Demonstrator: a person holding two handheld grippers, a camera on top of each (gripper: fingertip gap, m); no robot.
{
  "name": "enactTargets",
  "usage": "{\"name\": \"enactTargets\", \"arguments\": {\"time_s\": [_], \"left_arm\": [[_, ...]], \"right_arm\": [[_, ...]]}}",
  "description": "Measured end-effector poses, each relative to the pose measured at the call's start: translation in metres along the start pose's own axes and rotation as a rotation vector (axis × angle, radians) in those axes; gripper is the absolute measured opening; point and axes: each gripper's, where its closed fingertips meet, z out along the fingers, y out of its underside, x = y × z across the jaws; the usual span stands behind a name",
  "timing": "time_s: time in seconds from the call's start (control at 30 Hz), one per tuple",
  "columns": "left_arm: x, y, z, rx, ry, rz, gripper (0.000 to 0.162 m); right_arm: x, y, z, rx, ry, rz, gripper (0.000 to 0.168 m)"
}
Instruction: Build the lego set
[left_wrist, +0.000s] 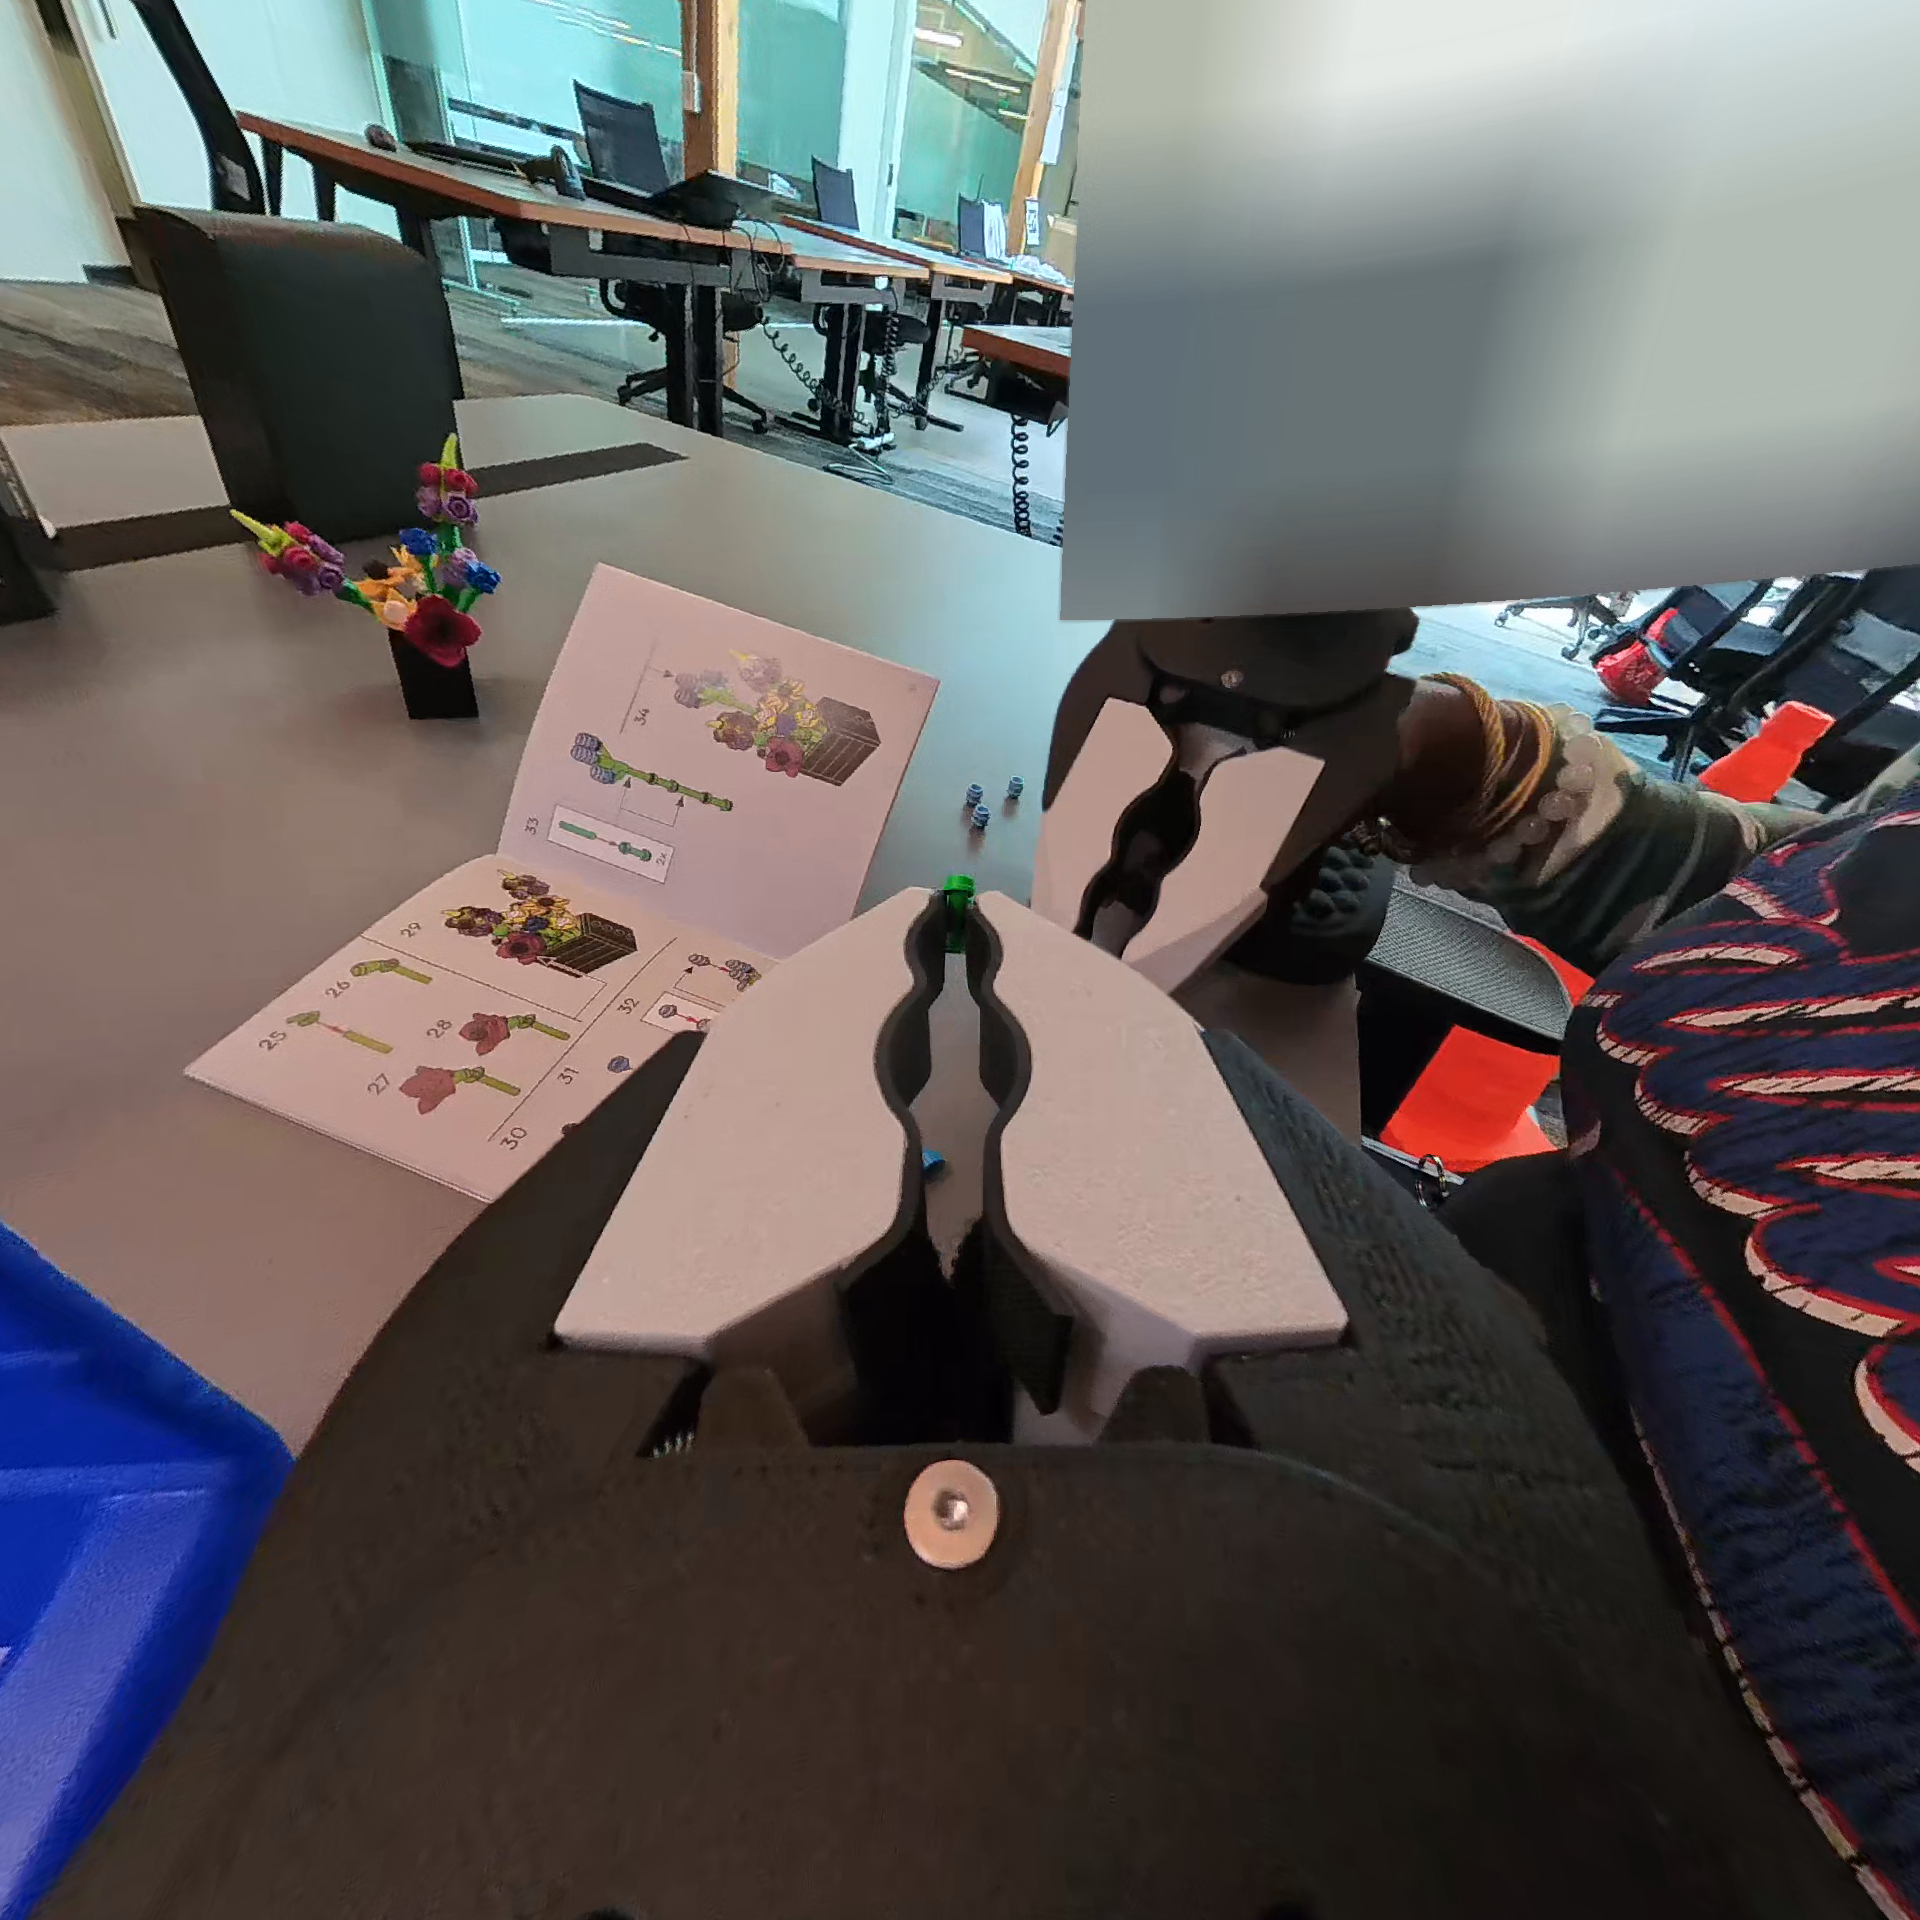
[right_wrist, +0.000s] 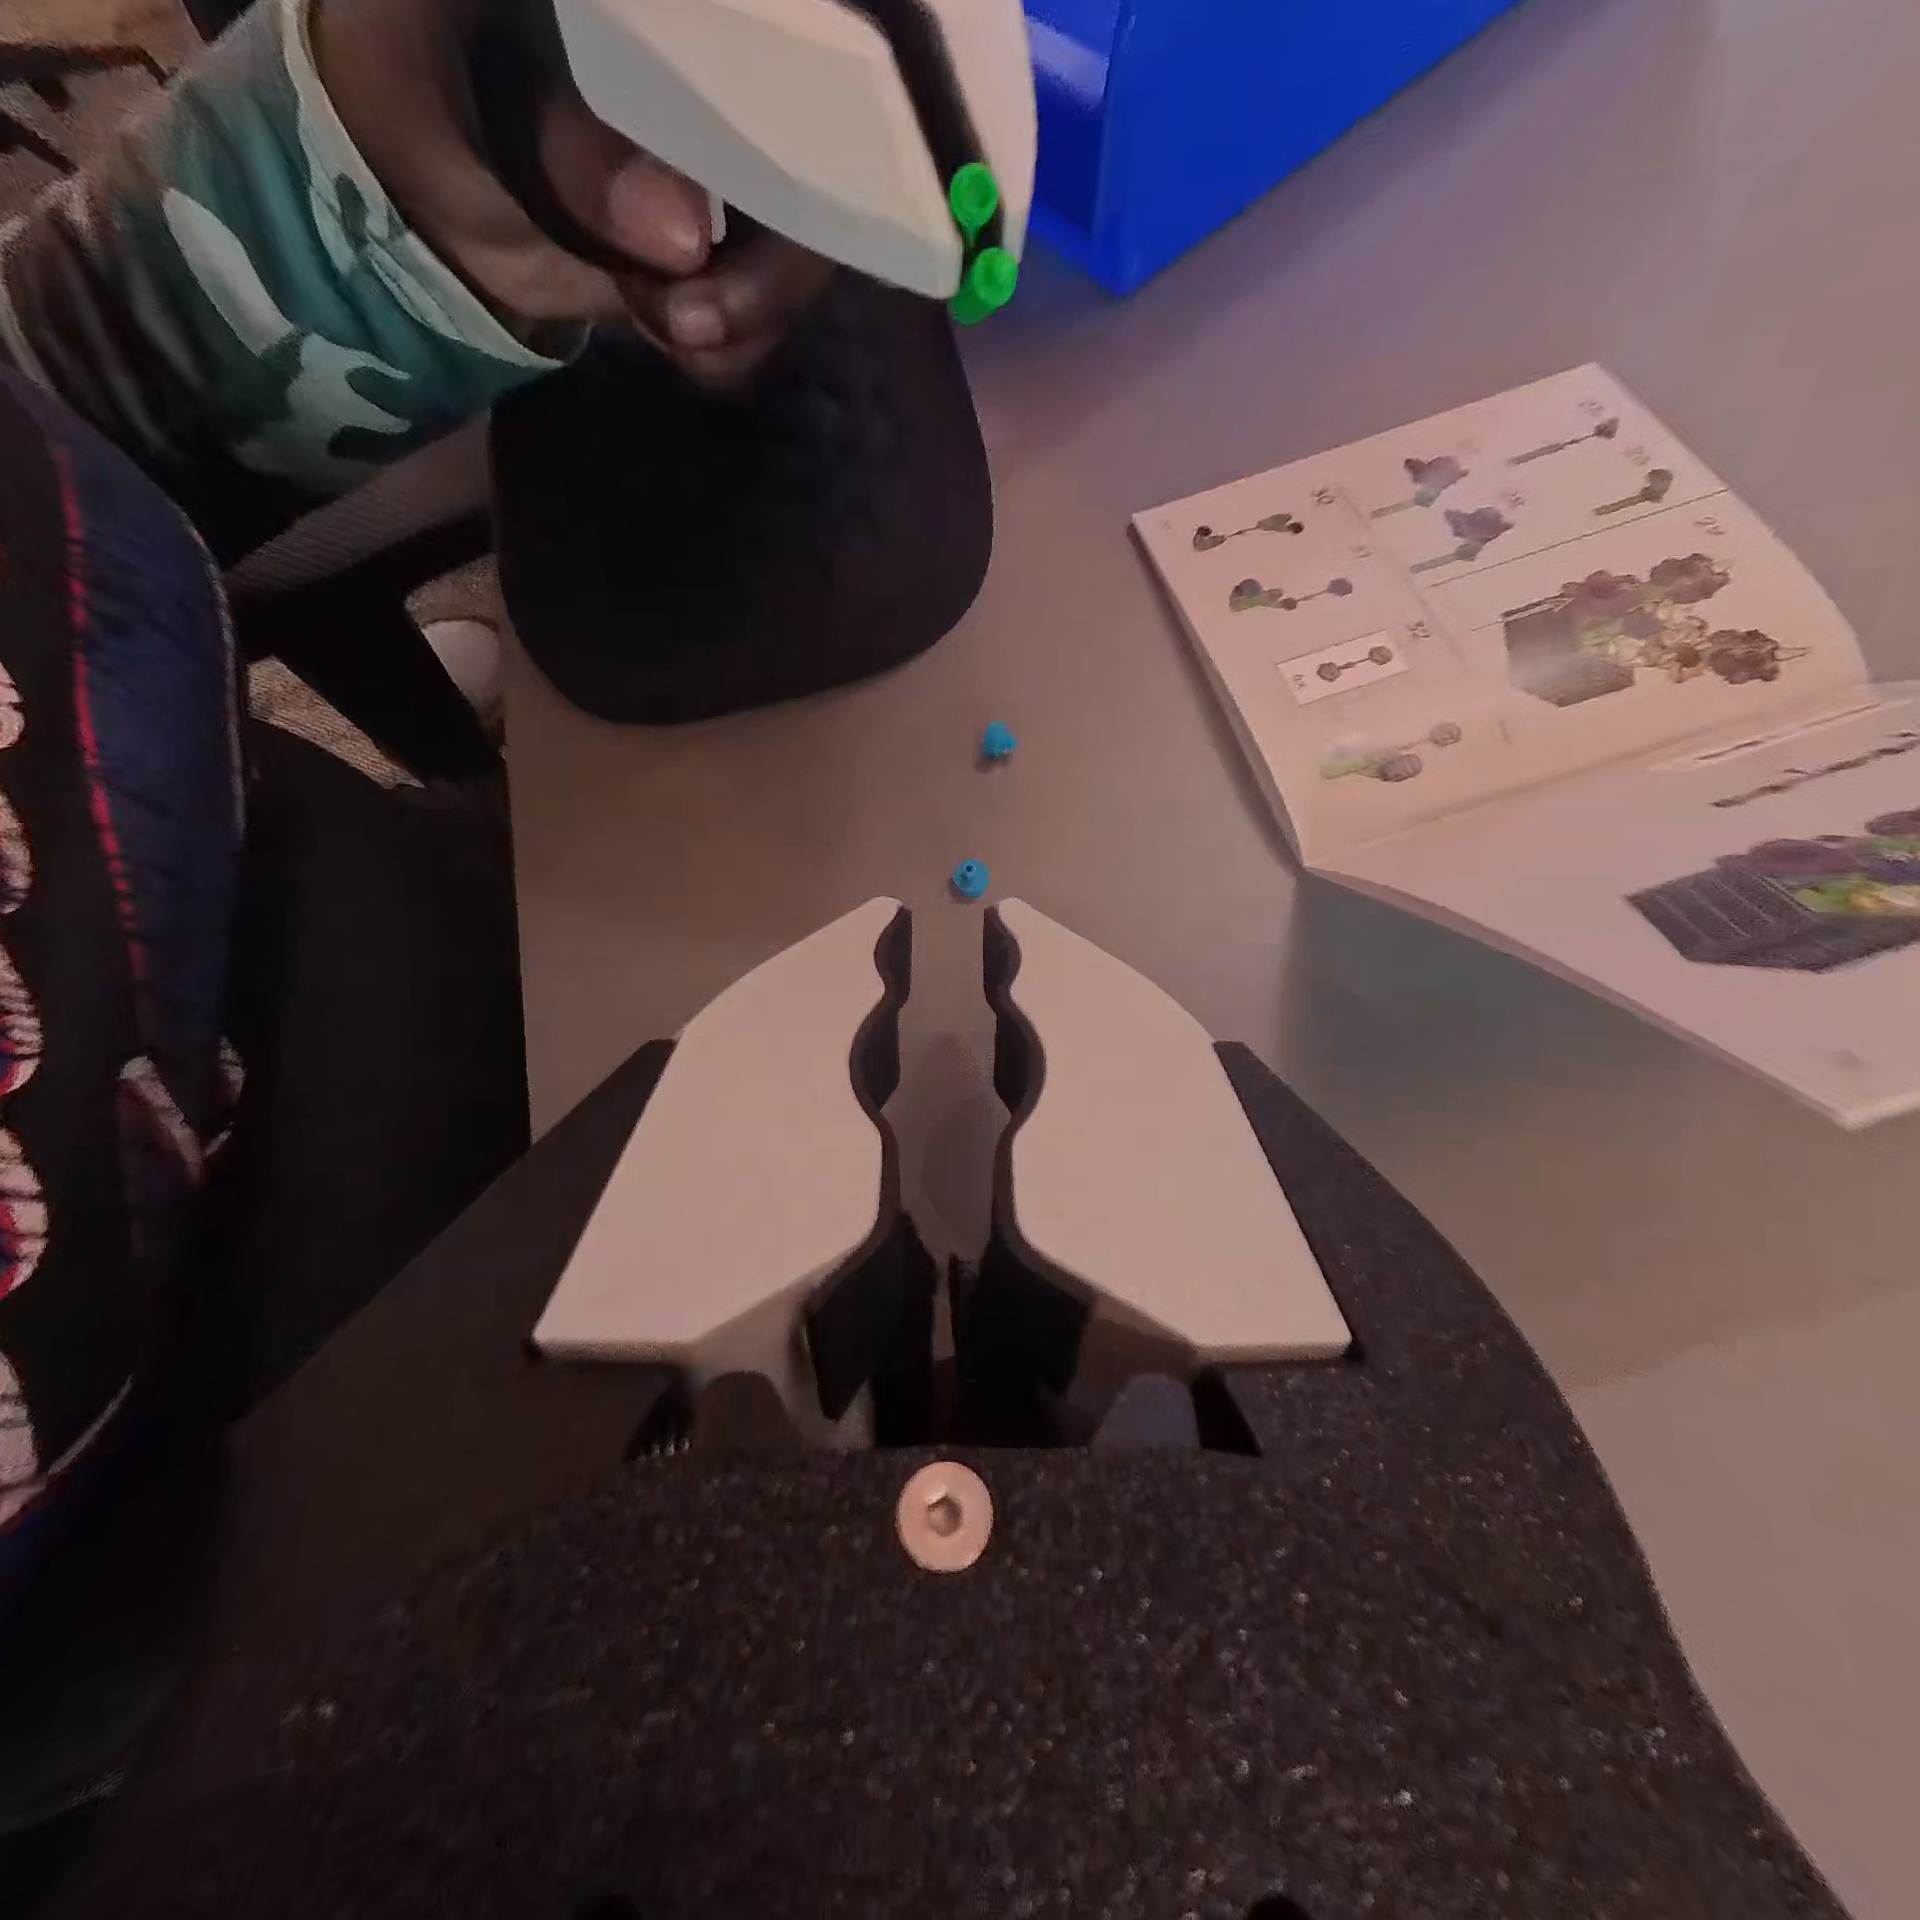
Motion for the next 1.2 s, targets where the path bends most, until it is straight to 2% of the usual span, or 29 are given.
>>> {"name": "enactTargets", "arguments": {"time_s": [0.17,0.63,1.03,1.2], "left_arm": [[0.001,0.006,0.002,-0.023,0.028,-0.015,0.004],[0.002,0.004,-0.001,0.008,0.055,-0.040,0.004],[0.003,0.005,-0.001,0.000,0.067,-0.044,0.004],[0.004,0.006,0.000,-0.006,0.068,-0.040,0.004]], "right_arm": [[0.005,0.009,0.017,-0.118,0.070,-0.063,0.013],[0.003,0.006,0.030,-0.171,0.038,-0.123,0.010],[0.001,0.013,0.022,-0.170,-0.002,-0.066,0.009],[0.004,0.018,0.017,-0.191,0.005,-0.074,0.015]]}}
